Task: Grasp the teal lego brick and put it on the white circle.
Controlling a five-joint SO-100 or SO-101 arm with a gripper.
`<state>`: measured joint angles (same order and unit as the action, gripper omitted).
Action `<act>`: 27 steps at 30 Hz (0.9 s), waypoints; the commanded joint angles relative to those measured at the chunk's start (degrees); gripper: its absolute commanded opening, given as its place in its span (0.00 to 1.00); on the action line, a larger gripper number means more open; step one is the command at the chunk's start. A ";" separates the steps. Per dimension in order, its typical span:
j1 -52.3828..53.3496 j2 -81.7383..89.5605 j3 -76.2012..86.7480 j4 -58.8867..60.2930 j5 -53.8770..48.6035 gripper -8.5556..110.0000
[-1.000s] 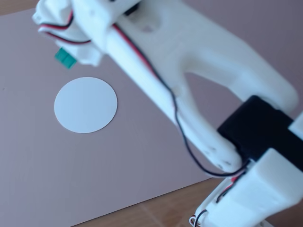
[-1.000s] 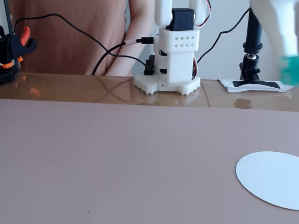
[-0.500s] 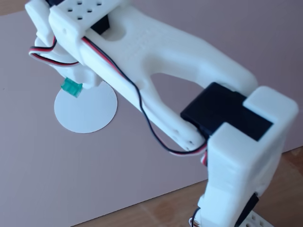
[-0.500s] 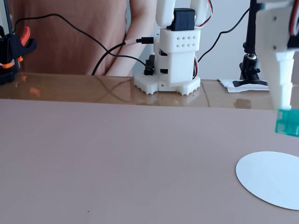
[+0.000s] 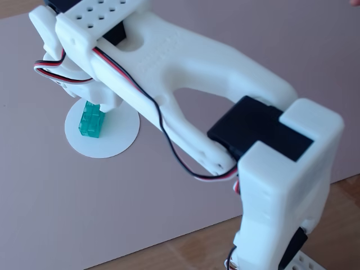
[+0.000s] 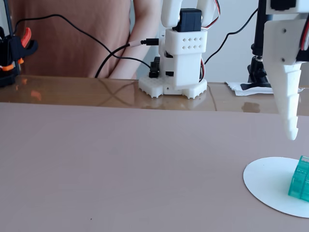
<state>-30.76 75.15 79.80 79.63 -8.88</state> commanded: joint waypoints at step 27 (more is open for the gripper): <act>22.32 83.06 43.07 -8.79 -2.72 0.07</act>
<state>-9.40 148.27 115.40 72.42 -9.49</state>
